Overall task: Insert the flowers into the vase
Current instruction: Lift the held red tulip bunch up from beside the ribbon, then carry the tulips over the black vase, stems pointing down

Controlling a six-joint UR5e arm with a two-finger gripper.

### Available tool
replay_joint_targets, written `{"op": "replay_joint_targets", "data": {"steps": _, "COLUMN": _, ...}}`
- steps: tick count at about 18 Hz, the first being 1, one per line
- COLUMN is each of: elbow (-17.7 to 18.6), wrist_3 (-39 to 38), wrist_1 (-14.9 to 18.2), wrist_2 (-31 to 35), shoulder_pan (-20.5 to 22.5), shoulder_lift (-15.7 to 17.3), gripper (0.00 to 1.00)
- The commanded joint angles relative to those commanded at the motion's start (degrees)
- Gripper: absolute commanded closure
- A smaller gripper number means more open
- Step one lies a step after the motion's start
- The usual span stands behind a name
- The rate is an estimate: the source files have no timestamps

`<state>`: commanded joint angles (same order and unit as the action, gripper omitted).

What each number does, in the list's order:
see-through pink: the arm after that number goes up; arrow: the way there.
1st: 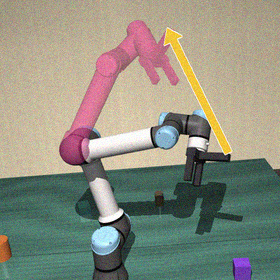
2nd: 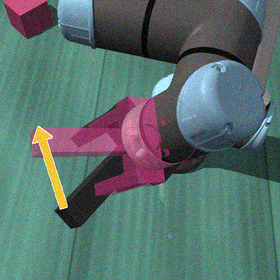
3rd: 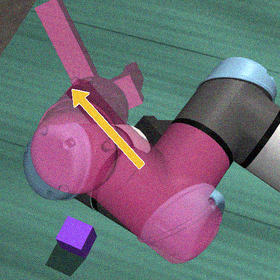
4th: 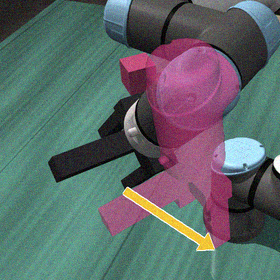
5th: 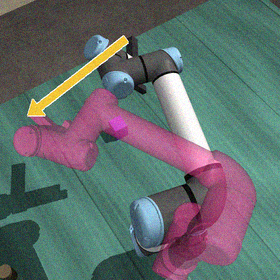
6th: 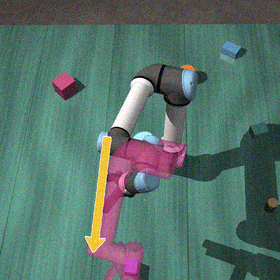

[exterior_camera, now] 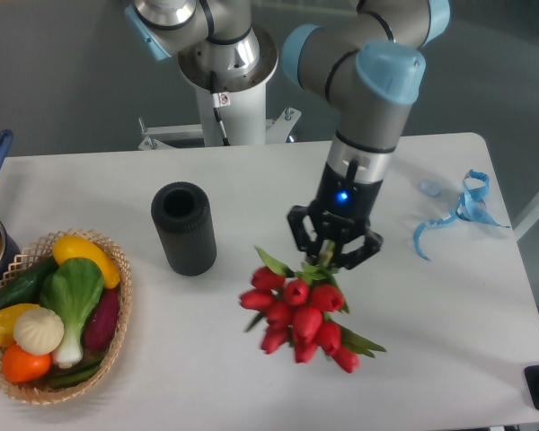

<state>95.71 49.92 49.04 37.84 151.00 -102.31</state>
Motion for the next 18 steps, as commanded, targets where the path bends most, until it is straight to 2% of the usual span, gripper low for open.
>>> {"op": "replay_joint_targets", "data": {"steps": 5, "elbow": 0.35, "wrist_3": -0.62, "wrist_1": -0.26, "wrist_2": -10.48, "shoulder_pan": -0.17, "shoulder_lift": 3.25, "gripper": 1.0}}
{"op": "replay_joint_targets", "data": {"steps": 7, "elbow": 2.28, "wrist_3": -0.18, "wrist_1": -0.52, "wrist_2": -15.66, "shoulder_pan": -0.26, "shoulder_lift": 4.65, "gripper": 1.0}}
{"op": "replay_joint_targets", "data": {"steps": 9, "elbow": 5.87, "wrist_3": 0.0, "wrist_1": -1.66, "wrist_2": -19.28, "shoulder_pan": -0.35, "shoulder_lift": 7.63, "gripper": 1.0}}
{"op": "replay_joint_targets", "data": {"steps": 11, "elbow": 10.0, "wrist_3": 1.92, "wrist_1": -4.03, "wrist_2": -21.65, "shoulder_pan": -0.35, "shoulder_lift": 9.14, "gripper": 1.0}}
{"op": "replay_joint_targets", "data": {"steps": 15, "elbow": 16.51, "wrist_3": 4.91, "wrist_1": -4.48, "wrist_2": -23.16, "shoulder_pan": 0.09, "shoulder_lift": 13.26, "gripper": 1.0}}
{"op": "replay_joint_targets", "data": {"steps": 18, "elbow": 19.85, "wrist_3": 6.15, "wrist_1": -4.48, "wrist_2": -24.38, "shoulder_pan": 0.09, "shoulder_lift": 15.46, "gripper": 1.0}}
